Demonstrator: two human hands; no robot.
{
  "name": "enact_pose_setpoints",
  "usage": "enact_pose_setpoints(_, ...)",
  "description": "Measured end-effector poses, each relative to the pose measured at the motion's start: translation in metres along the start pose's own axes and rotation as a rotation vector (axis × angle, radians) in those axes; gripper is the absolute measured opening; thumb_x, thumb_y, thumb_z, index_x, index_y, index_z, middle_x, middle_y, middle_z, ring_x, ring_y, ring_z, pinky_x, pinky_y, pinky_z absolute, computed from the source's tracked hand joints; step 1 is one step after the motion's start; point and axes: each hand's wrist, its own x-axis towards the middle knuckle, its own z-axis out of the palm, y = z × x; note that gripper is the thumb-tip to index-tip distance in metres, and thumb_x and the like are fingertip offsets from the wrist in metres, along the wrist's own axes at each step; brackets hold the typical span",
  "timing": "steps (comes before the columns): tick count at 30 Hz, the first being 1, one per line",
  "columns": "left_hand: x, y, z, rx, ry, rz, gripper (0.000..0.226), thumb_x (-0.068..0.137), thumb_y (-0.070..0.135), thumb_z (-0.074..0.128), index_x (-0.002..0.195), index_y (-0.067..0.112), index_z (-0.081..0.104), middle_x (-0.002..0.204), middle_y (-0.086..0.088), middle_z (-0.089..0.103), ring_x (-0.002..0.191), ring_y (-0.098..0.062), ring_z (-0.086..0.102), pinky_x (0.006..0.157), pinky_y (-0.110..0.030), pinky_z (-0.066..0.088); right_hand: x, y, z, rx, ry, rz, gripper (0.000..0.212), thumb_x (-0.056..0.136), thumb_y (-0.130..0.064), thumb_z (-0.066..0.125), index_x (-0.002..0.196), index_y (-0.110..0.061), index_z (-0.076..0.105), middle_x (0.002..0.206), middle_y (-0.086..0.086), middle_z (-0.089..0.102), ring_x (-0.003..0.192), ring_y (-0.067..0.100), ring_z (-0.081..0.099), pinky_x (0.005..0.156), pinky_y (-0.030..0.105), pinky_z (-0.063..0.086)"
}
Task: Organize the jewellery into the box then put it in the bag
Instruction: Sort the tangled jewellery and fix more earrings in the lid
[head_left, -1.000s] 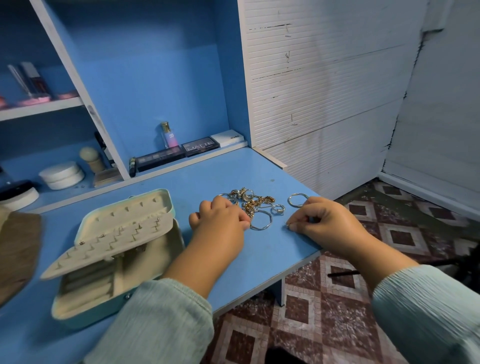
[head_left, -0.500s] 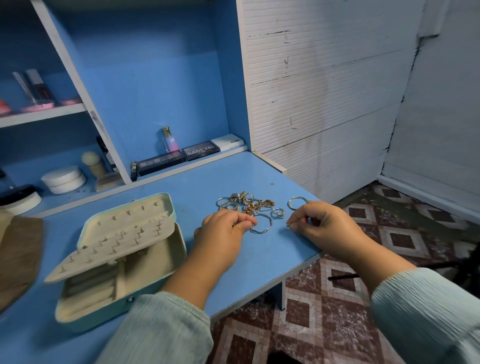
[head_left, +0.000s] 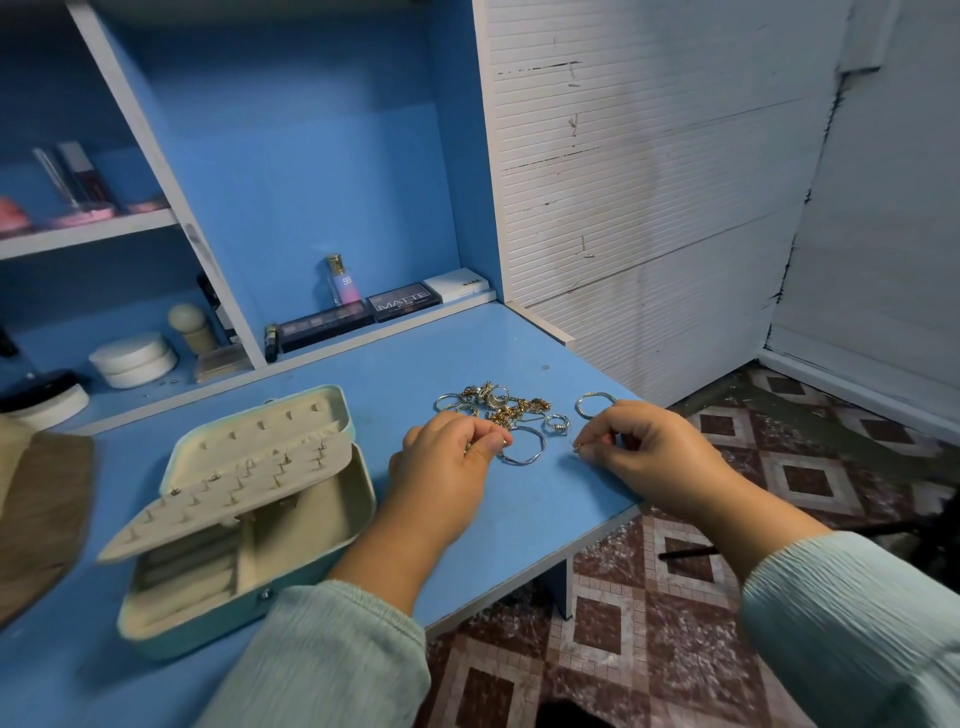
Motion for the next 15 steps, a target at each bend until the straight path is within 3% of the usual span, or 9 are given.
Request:
enact_pose_setpoints(4, -0.009, 0.003, -0.002, 0.066, 0.091, 0.146, 0.019, 0.095, 0.032, 0.048, 0.100, 0.027, 0.066, 0.098, 0.019, 0.051, 0.102, -0.009, 0.038, 0.085, -0.019, 0.029, 0.002, -0.006, -0.002, 0.017, -0.036, 0.009, 0.019, 0.082, -0.018, 0.069, 0.072, -0.034, 0.064, 0.089, 0.002, 0.064, 0.079, 0.017, 0.055, 0.074, 0.028, 0.044)
enact_pose_setpoints(9, -0.026, 0.005, -0.020, 0.140, 0.172, 0.246, 0.017, 0.095, 0.029, 0.049, 0.098, 0.025, 0.066, 0.093, 0.020, 0.048, 0.093, -0.005, 0.036, 0.078, -0.012, 0.023, 0.004, -0.015, 0.001, 0.014, -0.007, -0.020, 0.021, 0.083, -0.016, 0.068, 0.072, -0.033, 0.063, 0.087, 0.000, 0.064, 0.066, 0.001, 0.047, 0.060, 0.009, 0.035)
enact_pose_setpoints(15, -0.054, -0.010, -0.058, 0.209, 0.217, 0.260, 0.013, 0.092, 0.028, 0.053, 0.091, 0.028, 0.065, 0.089, 0.020, 0.054, 0.090, -0.007, 0.043, 0.076, -0.011, 0.024, 0.000, -0.058, 0.030, 0.052, -0.100, -0.170, 0.029, 0.083, -0.012, 0.067, 0.068, -0.035, 0.057, 0.075, -0.012, 0.060, 0.068, -0.005, 0.048, 0.063, 0.009, 0.038)
